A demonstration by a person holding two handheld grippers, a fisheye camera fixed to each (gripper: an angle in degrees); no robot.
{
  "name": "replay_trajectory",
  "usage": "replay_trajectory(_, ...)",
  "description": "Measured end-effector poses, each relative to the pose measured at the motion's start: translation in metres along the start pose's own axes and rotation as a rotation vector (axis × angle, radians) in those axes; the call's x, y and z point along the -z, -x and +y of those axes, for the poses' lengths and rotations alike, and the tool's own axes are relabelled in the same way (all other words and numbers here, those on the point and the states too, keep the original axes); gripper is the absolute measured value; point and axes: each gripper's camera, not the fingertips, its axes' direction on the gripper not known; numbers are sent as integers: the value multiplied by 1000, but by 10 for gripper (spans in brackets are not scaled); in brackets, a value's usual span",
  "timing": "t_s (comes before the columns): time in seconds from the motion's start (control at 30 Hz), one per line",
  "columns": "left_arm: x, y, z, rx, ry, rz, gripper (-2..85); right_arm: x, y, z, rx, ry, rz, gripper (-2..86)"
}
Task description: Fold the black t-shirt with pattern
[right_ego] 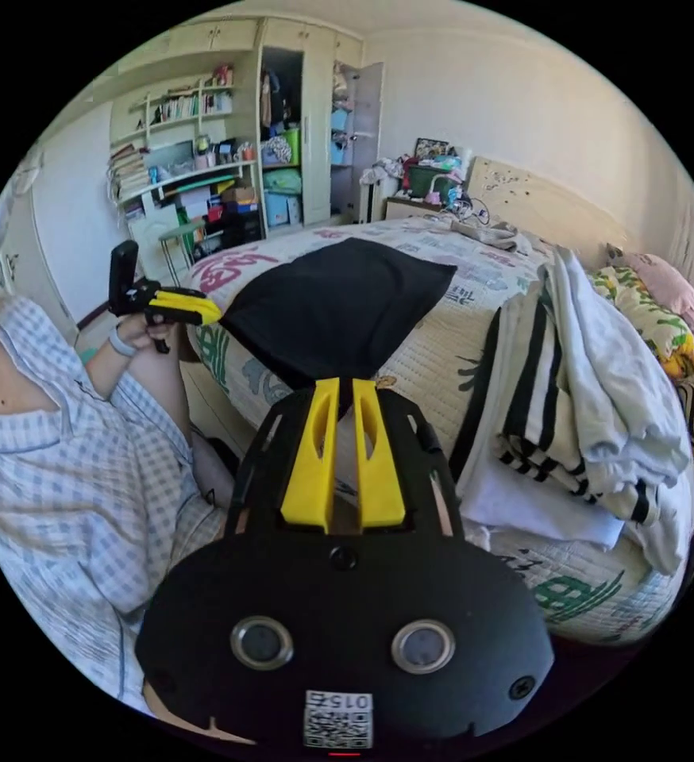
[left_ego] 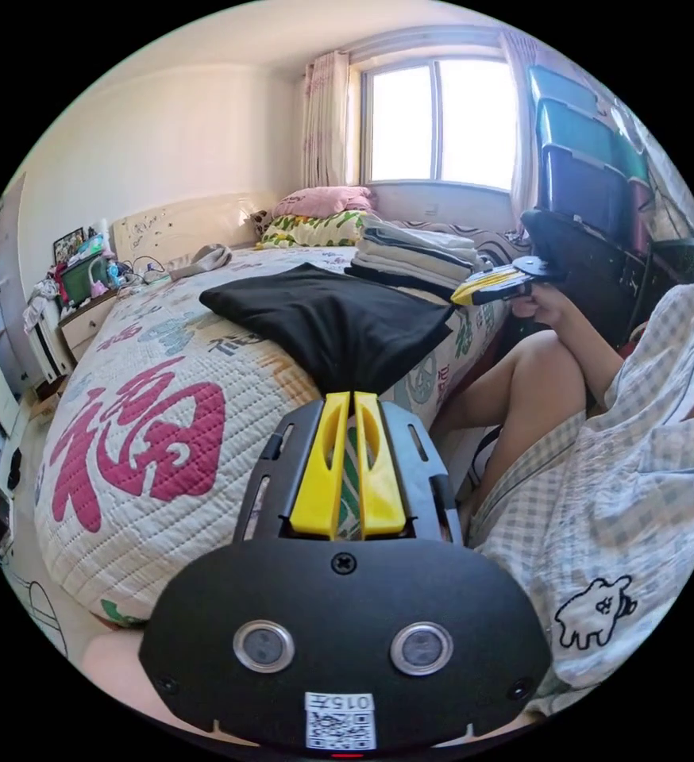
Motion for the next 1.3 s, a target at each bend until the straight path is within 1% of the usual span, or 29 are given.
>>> replay_trajectory(0.1, 18, 17, -9, 56, -85, 15, 14, -3, -10, -12, -6, 8, 41, 56)
replay_trajectory(0.17, 28, 28, -26, 57, -154, -56, 20, -9, -18, -28, 0, 16, 74, 58)
replay_trajectory(0.23, 34, 37, -52, 19, -171, -112, 23, -10, -31, -45, -13, 7, 120, 56)
replay_trajectory(0.33, 35, 58, -111, -104, -124, -162, 26, -9, -62, -91, -41, 8, 202, 55)
replay_trajectory(0.37, 29, 72, -135, -132, -91, -185, 27, -9, -76, -111, -40, -7, 193, 55)
replay_trajectory(0.43, 20, 109, -170, -84, -83, -212, 31, -17, -102, -145, -63, -10, 174, 55)
replay_trajectory(0.5, 7, 159, -202, 30, -90, -152, 37, -32, -134, -178, -116, -15, 152, 56)
replay_trajectory(0.57, -25, 235, -233, 231, -41, -29, 54, -62, -181, -210, -250, -3, 89, 62)
replay_trajectory(0.6, -35, 253, -238, 280, -24, -9, 59, -71, -192, -217, -279, 12, 70, 65)
replay_trajectory(0.67, -75, 313, -246, 445, 49, 61, 75, -109, -229, -234, -350, 106, 33, 85)
replay_trajectory(0.73, -99, 350, -244, 551, 82, 139, 81, -131, -254, -242, -383, 178, 13, 102)
replay_trajectory(0.77, -111, 371, -244, 597, 107, 185, 82, -138, -271, -248, -408, 199, -42, 110)
replay_trajectory(0.8, -116, 379, -245, 611, 115, 205, 80, -138, -281, -251, -427, 191, -74, 111)
replay_trajectory(0.87, -126, 411, -248, 654, 117, 298, 75, -140, -314, -262, -449, 165, -240, 109)
replay_trajectory(0.9, -128, 418, -249, 665, 110, 323, 74, -144, -322, -264, -452, 173, -285, 107)
replay_trajectory(1.03, -147, 466, -249, 736, 104, 528, 54, -154, -370, -270, -469, 170, -478, 92)
replay_trajectory(1.13, -151, 492, -246, 778, 72, 634, 15, -151, -384, -277, -421, 178, -484, 74)
replay_trajectory(1.2, -147, 503, -247, 793, 58, 639, 1, -151, -391, -281, -420, 194, -503, 51)
replay_trajectory(1.3, -129, 515, -246, 773, -53, 658, -3, -141, -402, -282, -420, 167, -511, 42)
